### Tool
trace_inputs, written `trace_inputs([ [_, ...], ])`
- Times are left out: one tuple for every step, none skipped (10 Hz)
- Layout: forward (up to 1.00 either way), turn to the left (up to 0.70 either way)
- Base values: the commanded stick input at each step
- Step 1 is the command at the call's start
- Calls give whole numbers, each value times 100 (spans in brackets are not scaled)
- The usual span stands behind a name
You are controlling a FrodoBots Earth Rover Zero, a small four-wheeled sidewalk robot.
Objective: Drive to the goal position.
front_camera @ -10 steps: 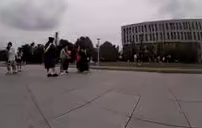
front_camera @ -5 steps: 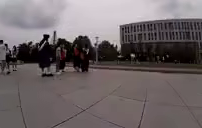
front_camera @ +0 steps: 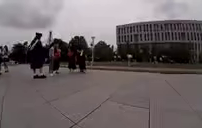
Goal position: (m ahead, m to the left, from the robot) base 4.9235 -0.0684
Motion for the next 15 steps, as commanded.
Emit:
trace_inputs([
  [60, -14],
  [60, -14],
  [60, -14],
  [60, -14],
  [60, -14],
  [60, -14],
  [60, -14],
  [60, -14],
  [60, -14],
  [60, -14],
  [60, -14],
  [60, -13],
  [60, -7],
  [60, -2],
  [60, 1],
])
